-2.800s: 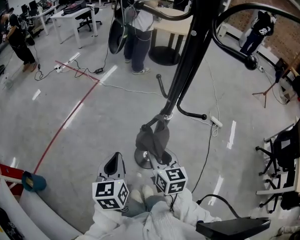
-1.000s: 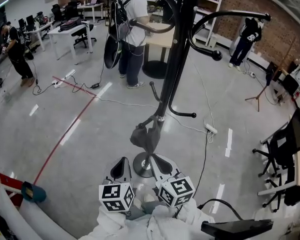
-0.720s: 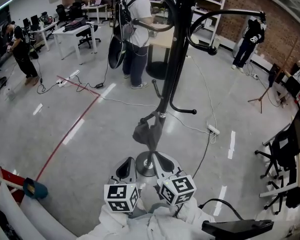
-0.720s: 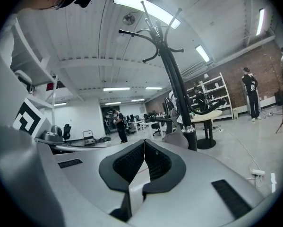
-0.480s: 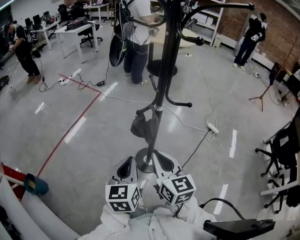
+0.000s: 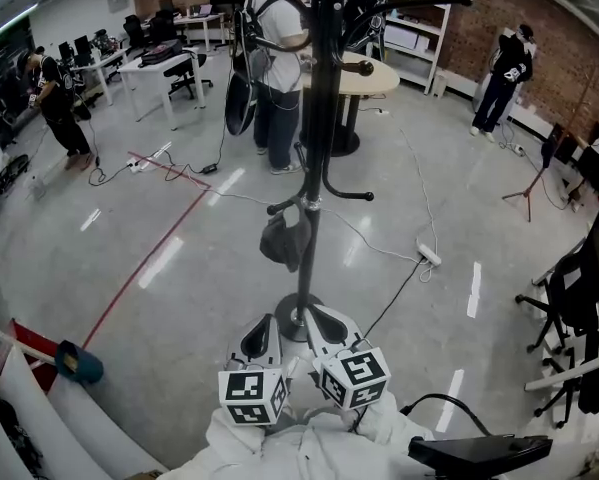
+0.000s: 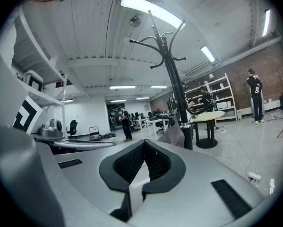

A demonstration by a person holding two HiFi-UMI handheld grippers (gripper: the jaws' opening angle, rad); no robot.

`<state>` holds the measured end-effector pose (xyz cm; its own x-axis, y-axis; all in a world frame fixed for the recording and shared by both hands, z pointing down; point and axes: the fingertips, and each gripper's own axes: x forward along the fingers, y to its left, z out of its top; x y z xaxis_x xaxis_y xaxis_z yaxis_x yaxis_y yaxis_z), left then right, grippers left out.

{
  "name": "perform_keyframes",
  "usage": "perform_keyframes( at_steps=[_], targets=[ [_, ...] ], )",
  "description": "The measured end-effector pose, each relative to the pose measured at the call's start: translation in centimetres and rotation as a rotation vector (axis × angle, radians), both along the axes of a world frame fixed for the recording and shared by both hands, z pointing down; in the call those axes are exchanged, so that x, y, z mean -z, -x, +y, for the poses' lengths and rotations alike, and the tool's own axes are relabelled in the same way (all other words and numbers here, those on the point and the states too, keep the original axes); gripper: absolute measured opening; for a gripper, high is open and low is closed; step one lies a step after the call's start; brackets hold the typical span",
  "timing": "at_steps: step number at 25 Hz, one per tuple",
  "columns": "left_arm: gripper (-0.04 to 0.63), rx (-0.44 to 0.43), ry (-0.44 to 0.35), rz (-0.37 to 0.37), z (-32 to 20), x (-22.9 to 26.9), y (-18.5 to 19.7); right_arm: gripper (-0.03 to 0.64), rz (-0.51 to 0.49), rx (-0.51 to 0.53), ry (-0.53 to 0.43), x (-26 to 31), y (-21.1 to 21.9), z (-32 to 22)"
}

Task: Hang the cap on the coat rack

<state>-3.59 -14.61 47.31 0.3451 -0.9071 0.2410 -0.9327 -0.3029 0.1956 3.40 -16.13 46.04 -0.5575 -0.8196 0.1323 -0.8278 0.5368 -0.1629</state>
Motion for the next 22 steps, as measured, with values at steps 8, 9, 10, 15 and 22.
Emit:
perform_keyframes(
  at_steps=[8, 9, 10, 15, 22],
  targets=[
    [-0.017, -0.007, -0.012, 0.006, 0.4, 0.6, -0.3, 0.009, 0.007, 0.003, -0.011, 0.5, 0.1, 0.6],
    [-0.017, -0.006, -0.013, 0.006, 0.4, 0.6, -0.3, 0.009, 0.007, 0.003, -0.011, 0.5, 0.1, 0.6],
    [-0.017, -0.005, -0.014, 0.007, 0.4, 0.6, -0.3, 0.009, 0.008, 0.002, -0.011, 0.5, 0.1, 0.5],
    [-0.017, -0.005, -0.013, 0.005, 0.3, 0.6, 0.4, 0.009, 0.009, -0.005, -0.009, 0.3, 0.5, 0.3],
    [-0.017, 0.003, -0.012, 0.001, -0.3, 0.6, 1.0, 0.009, 0.004, -0.014, -0.004, 0.2, 0.6, -0.3]
  ],
)
